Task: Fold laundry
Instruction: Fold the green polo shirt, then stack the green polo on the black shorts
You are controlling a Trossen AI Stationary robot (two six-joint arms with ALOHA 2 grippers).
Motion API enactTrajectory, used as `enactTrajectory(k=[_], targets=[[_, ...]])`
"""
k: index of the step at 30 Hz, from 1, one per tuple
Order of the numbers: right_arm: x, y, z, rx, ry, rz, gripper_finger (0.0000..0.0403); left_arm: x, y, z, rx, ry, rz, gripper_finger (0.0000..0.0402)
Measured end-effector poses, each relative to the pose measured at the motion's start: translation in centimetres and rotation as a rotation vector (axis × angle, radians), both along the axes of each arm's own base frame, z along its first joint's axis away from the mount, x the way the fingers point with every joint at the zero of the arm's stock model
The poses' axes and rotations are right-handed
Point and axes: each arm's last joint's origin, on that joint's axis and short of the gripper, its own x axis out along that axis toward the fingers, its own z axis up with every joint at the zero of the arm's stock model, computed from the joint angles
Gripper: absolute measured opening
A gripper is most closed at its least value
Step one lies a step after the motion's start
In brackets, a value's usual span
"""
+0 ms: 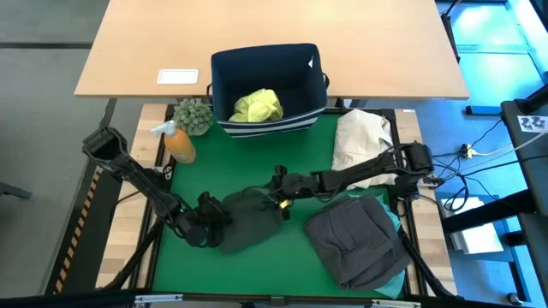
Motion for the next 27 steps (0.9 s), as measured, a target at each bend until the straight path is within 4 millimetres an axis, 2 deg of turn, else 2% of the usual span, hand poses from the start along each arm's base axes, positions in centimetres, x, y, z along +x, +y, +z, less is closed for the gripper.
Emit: enactTrajectory(k=[5, 12, 19, 27], targets=[[-0.2, 0.0, 1.2, 0.009, -0.034, 0.007, 0.0239, 0.3, -0.2, 2.2, 0.030, -0.080, -0.032, 0.0134], [-0.2, 0.0, 1.4, -0.005, -0.046, 0.028, 0.0216, 0.2, 0.1, 4.8, 0.117, -0.162, -0.080, 0.0134], [0.0, 0.1, 1.6, -0.005, -0.076, 0.062, 0.0181, -0.1, 0.6, 5.1, 0.199, -0.194, -0.015, 0.0134], [0.3, 0.2, 2.2, 0.049, -0.140, 0.064, 0.0166, -0.1, 0.5, 5.1, 0.167, -0.194, -0.018, 0.0134]])
